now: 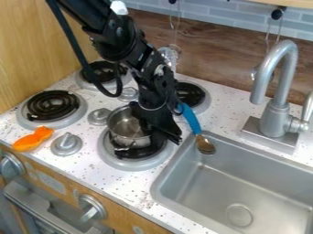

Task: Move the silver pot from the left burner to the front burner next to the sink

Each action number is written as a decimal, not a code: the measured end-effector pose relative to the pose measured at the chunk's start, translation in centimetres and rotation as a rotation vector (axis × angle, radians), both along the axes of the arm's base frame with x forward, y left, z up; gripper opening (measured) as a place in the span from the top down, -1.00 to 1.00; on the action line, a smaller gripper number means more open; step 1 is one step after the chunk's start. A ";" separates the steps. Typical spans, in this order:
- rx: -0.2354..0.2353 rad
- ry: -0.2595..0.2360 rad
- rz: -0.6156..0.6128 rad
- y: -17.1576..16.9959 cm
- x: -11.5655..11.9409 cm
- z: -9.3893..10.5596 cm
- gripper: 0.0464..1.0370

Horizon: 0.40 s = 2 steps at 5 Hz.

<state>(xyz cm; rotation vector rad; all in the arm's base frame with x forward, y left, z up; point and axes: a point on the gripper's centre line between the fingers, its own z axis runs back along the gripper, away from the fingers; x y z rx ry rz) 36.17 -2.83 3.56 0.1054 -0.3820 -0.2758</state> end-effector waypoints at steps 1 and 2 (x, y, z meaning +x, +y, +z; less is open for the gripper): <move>0.014 -0.013 -0.009 -0.5 -0.3 0.4 -0.24; 0.039 -0.043 -0.026 -1.1 -0.5 1.8 -0.82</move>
